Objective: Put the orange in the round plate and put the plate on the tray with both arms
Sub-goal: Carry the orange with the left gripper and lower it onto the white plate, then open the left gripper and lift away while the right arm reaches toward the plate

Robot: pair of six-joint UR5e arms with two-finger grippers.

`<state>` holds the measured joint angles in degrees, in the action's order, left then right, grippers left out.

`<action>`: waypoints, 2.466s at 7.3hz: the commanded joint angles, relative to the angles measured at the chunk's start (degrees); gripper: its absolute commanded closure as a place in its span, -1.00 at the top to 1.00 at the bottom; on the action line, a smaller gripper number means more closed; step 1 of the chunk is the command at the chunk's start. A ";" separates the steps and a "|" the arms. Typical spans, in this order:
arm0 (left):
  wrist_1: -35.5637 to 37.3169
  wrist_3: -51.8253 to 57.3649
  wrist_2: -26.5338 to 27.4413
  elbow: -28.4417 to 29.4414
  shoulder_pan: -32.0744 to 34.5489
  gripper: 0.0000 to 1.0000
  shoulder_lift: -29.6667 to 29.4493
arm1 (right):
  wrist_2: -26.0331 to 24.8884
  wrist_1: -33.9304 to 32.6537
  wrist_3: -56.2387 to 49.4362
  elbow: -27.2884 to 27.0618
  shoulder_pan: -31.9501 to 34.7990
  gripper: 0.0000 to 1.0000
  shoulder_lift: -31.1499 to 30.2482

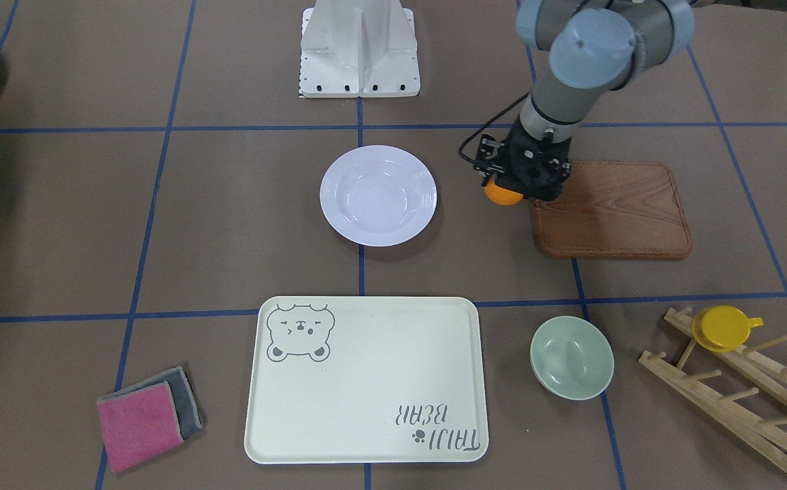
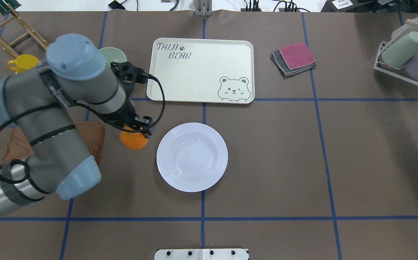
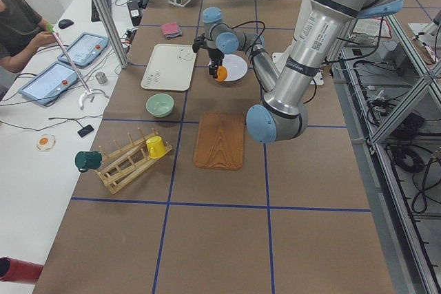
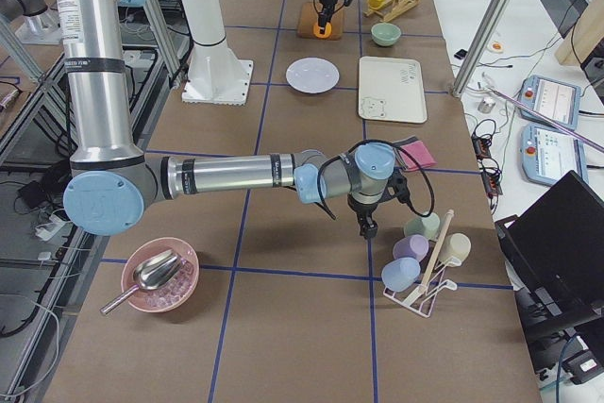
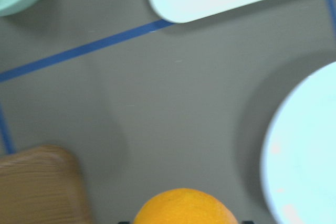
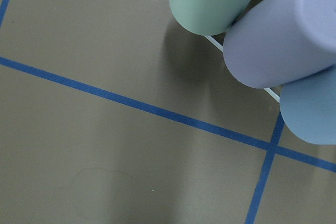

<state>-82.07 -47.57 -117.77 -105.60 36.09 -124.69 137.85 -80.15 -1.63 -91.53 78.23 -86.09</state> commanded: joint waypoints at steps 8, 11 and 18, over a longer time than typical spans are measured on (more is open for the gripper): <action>-11.90 -9.13 9.32 17.91 -10.52 0.99 -11.81 | 0.22 0.17 0.31 -6.64 -5.63 1.00 0.40; -9.61 -7.81 8.71 10.64 -7.28 0.99 -7.71 | 0.14 0.17 1.53 -6.82 -10.71 1.00 3.28; -9.78 14.34 -4.89 -3.21 15.82 0.99 13.07 | -31.64 47.38 87.49 -5.77 -47.43 0.99 11.47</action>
<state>-91.78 -35.18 -120.08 -108.76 48.53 -112.91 114.73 -42.12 72.02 -97.52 37.30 -75.03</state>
